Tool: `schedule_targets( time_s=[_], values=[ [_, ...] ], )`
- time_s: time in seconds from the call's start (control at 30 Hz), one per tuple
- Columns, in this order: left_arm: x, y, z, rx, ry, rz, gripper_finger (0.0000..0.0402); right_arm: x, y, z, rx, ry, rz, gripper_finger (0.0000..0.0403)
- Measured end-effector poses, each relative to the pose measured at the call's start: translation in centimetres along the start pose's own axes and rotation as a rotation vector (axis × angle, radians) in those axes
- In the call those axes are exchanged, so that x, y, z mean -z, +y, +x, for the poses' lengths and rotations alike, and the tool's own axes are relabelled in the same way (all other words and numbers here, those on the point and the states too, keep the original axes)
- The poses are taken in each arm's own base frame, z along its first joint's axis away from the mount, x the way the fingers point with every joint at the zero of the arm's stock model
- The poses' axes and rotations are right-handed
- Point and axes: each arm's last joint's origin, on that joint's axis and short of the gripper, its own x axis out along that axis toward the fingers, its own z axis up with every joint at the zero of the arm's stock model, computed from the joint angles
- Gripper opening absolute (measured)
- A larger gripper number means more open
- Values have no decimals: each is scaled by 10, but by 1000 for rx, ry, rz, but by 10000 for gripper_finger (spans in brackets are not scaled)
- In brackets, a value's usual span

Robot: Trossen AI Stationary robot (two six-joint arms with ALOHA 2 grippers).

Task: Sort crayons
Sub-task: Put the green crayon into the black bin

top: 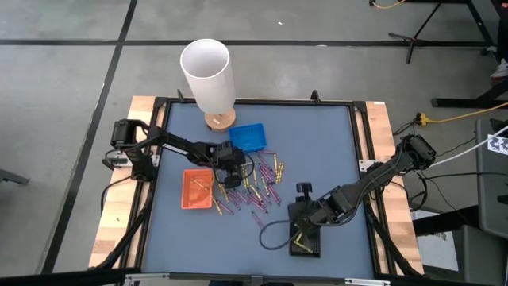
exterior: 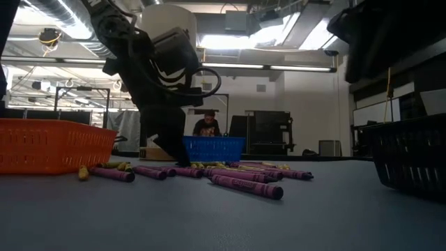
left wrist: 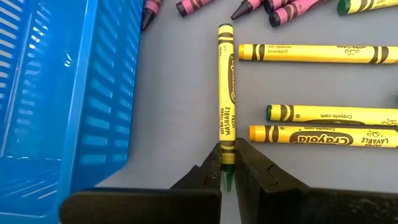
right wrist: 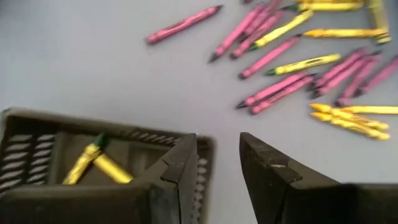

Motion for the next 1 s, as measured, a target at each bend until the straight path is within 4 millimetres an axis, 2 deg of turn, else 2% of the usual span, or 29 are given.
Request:
schedule_targets(
  time_s=[0.23,0.57,0.8,1.0],
  values=[
    [-1,-6,-5,-4,-21,16,6,-3,-3,0,135,-60,-88,120],
    [-13,-15,-33,49,-137,27,6,-13,-7,0,249,-162,-199,120],
    [-23,-33,-52,202,-258,54,6,-31,-32,6,287,-221,-161,120],
    [-25,-46,-58,254,-306,79,6,-47,-57,11,235,-285,-181,120]
  ],
)
